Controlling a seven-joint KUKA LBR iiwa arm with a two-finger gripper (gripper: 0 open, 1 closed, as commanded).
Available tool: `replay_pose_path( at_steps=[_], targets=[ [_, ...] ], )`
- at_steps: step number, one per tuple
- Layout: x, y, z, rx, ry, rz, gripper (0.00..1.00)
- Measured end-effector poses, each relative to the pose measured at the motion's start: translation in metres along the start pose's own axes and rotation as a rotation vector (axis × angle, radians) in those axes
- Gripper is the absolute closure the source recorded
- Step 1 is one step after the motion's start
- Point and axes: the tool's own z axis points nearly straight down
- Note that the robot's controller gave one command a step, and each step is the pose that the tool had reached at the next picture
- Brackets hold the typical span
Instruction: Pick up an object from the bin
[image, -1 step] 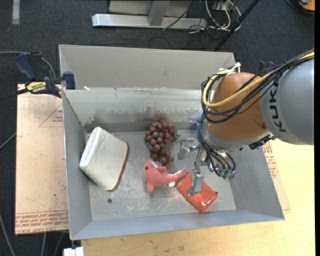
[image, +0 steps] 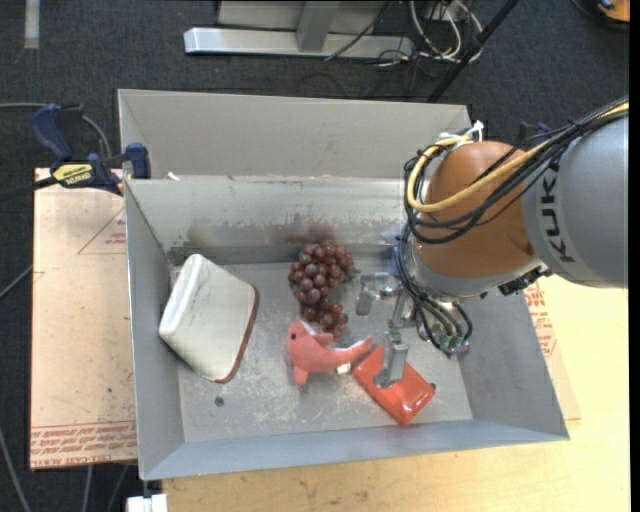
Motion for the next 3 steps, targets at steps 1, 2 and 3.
replay_pose_path(
  at_steps=[1,2,3],
  targets=[
    [-0.011,0.006,0.044,-0.001,-0.005,0.021,0.00],
    [-0.020,0.039,0.115,-0.002,-0.001,0.076,1.00],
    [-0.020,0.039,0.115,-0.002,-0.001,0.077,1.00]
  ],
)
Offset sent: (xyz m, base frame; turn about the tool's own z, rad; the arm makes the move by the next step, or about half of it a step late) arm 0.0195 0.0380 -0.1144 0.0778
